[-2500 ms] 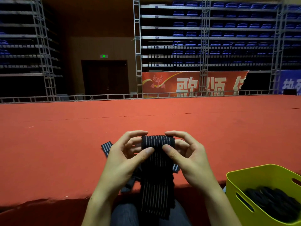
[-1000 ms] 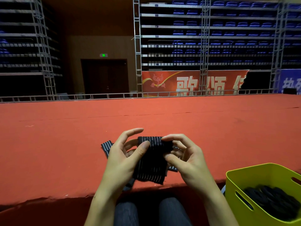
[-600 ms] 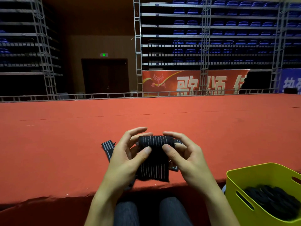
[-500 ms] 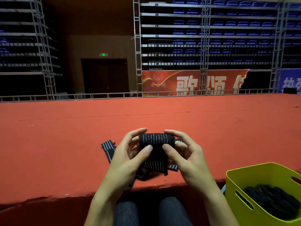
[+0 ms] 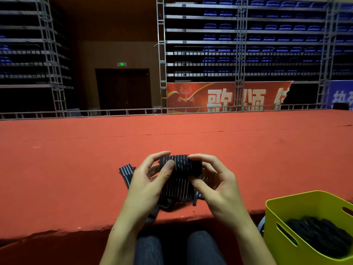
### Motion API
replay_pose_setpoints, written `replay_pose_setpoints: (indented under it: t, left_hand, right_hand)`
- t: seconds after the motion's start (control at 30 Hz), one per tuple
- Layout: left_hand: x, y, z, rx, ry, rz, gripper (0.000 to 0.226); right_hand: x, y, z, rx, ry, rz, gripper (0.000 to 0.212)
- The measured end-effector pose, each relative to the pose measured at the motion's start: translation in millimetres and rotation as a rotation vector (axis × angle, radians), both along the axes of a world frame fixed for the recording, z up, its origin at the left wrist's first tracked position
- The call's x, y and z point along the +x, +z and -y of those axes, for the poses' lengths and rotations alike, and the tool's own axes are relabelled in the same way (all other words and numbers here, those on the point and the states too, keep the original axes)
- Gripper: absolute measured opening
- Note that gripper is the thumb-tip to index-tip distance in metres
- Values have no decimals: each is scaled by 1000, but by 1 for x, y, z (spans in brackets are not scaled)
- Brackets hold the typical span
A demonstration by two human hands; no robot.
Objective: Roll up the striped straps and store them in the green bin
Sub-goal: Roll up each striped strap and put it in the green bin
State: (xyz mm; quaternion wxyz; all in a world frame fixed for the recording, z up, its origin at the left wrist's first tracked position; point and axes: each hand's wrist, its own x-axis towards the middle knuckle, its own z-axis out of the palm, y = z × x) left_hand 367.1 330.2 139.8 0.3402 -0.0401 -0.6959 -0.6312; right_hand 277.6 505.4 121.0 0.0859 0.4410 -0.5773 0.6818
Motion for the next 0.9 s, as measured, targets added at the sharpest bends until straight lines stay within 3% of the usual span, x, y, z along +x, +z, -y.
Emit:
replay_pose_setpoints:
  t: [0.17, 0.47, 0.67, 0.9]
  left_hand:
    - [-2, -2, 5, 101, -76, 10, 40]
    - [-1, -2, 8, -22, -175, -21, 49]
    - [1, -3, 10, -29, -207, -39, 49]
    - [8, 4, 1, -14, -138, 1, 34]
  right_hand:
    - [1, 2, -1, 22, 25, 22, 56]
    - [1, 9, 0, 74, 81, 271, 36]
    - [3, 10, 1, -17, 92, 267, 32]
    - [1, 4, 3, 13, 51, 113, 38]
